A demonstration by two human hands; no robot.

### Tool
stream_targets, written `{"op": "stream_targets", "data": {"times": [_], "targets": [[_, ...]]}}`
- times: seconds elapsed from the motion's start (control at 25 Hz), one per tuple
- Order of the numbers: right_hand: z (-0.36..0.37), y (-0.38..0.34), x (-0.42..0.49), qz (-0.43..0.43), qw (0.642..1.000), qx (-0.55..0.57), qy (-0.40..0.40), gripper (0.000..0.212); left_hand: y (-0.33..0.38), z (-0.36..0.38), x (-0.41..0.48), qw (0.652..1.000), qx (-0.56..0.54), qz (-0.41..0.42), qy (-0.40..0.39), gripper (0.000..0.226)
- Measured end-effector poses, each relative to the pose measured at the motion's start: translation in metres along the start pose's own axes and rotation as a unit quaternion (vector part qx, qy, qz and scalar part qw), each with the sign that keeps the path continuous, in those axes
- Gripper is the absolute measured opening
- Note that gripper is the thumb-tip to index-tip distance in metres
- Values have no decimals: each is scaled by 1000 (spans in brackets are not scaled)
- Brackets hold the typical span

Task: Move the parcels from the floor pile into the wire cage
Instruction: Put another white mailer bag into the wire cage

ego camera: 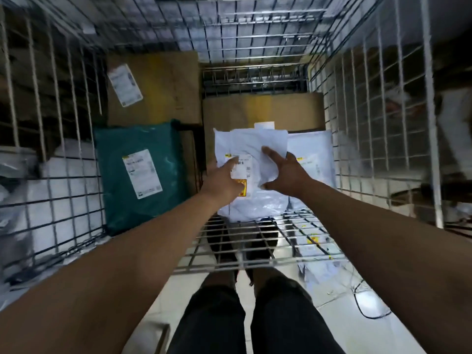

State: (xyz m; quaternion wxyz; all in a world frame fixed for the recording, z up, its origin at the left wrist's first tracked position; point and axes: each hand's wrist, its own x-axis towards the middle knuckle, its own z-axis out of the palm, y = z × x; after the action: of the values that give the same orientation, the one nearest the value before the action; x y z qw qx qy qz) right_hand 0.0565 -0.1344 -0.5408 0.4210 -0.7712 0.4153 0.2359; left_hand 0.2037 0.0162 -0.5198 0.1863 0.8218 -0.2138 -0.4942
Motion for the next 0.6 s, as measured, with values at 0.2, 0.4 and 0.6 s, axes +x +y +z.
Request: {"op": "stream_targets", "data": {"times": [0.2,0.4,0.6], "targets": [[33,42,69,23,999,40,-14,112,-29,36,67,999,1,-36,-38,83],[56,68,89,43,999,30,-13,110,-50,65,92,997,6,-67,-27,88],[58,78,83,45,996,-71,43,97,-44,73,90,994,80,-47,-65,98]]}}
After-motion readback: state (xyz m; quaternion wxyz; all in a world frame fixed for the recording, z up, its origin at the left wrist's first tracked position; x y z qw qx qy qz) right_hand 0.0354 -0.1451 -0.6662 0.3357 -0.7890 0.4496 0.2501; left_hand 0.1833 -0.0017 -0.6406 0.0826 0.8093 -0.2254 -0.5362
